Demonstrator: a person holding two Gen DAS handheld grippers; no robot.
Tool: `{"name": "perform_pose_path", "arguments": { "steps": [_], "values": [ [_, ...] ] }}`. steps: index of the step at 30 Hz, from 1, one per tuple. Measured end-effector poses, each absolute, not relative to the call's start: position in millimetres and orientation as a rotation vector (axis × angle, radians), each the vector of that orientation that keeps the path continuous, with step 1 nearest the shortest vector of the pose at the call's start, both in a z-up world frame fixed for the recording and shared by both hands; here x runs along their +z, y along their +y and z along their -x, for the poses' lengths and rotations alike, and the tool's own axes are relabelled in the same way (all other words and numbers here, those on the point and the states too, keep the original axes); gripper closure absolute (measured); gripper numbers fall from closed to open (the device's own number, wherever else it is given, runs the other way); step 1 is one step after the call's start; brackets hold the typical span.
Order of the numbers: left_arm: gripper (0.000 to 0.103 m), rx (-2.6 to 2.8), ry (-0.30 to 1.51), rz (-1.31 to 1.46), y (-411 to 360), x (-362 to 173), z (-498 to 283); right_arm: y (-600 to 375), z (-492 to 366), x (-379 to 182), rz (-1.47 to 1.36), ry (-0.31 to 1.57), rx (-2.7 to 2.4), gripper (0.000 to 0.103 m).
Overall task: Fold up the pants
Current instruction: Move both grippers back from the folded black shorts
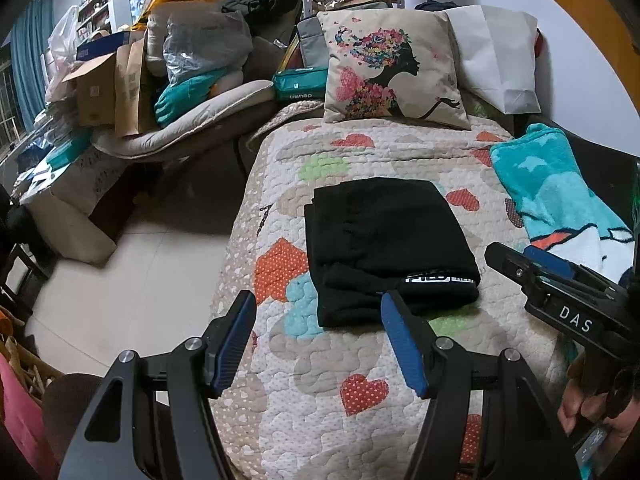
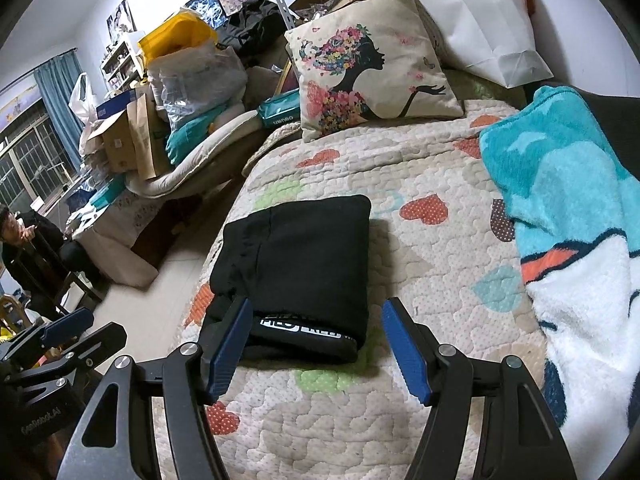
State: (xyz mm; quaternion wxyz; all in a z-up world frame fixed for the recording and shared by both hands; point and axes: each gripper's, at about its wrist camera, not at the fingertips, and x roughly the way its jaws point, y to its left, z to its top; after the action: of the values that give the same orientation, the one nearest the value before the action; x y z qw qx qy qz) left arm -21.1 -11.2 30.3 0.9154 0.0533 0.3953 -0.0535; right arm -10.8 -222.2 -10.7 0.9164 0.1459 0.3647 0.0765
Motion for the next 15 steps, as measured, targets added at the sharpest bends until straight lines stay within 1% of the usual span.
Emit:
{"name": "perform_pose_path", "arguments": {
  "steps": [9, 15],
  "values": [
    [0.039, -0.127, 0.879, -0.041, 3, 16, 4, -220, 8, -13, -0.287, 0.769, 0.156, 0.030],
    [0.039, -0.121, 0.960, 0.143, 29, 11, -41, -230, -6, 17, -0.271, 0.731, 0.156, 0.030]
  ]
}}
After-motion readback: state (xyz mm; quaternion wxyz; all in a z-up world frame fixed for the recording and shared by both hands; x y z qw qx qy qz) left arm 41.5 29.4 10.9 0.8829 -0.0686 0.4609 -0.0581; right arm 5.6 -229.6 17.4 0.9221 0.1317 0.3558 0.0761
